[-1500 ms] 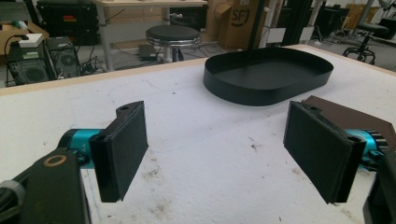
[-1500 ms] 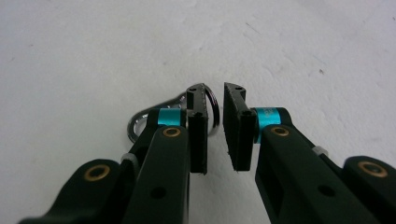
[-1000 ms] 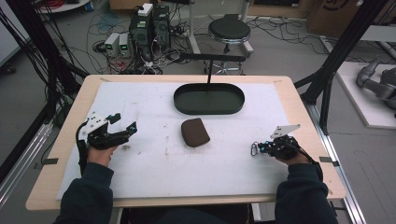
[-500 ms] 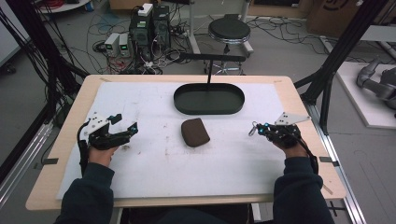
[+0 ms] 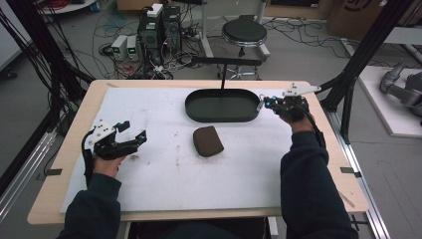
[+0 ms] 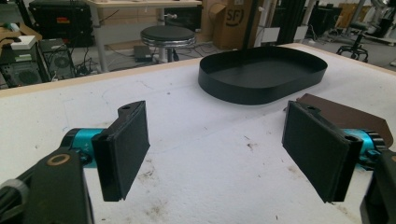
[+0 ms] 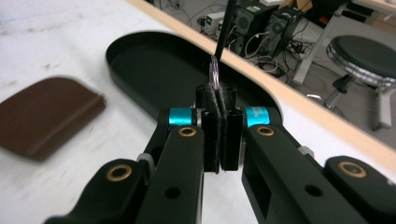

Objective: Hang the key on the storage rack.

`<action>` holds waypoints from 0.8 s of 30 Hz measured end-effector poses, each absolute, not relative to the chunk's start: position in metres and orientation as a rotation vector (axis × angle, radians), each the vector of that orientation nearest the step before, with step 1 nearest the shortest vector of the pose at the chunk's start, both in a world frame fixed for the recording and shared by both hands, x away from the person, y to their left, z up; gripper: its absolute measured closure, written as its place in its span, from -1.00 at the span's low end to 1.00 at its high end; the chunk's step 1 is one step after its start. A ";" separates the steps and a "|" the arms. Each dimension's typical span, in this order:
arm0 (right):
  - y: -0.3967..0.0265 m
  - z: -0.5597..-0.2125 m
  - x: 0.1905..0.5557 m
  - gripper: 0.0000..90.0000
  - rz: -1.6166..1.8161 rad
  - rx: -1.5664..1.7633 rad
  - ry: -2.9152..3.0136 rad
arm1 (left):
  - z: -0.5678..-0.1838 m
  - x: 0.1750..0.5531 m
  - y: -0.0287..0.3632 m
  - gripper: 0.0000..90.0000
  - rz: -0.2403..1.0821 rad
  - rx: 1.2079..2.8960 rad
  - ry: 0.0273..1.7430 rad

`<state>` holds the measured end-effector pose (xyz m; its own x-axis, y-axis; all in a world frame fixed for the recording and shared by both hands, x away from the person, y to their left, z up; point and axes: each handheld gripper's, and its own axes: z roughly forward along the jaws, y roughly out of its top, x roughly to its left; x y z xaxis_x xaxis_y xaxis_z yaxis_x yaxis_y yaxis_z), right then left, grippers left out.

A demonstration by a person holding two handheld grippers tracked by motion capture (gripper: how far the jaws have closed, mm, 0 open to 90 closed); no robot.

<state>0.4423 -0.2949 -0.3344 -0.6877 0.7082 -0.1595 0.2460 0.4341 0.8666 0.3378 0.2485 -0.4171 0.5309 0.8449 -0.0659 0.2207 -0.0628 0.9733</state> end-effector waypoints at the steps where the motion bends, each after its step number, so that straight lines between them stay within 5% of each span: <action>1: -0.293 -0.331 0.449 1.00 1.189 0.797 2.181 | -0.417 0.338 0.248 -0.49 0.657 1.588 0.932; 12: -0.278 -0.310 0.515 1.00 1.158 0.856 2.194 | -0.418 0.338 0.250 -0.49 0.654 1.592 0.938; 24: -0.282 -0.316 0.542 1.00 1.185 0.971 2.161 | -0.421 0.342 0.251 -0.48 0.636 1.592 0.947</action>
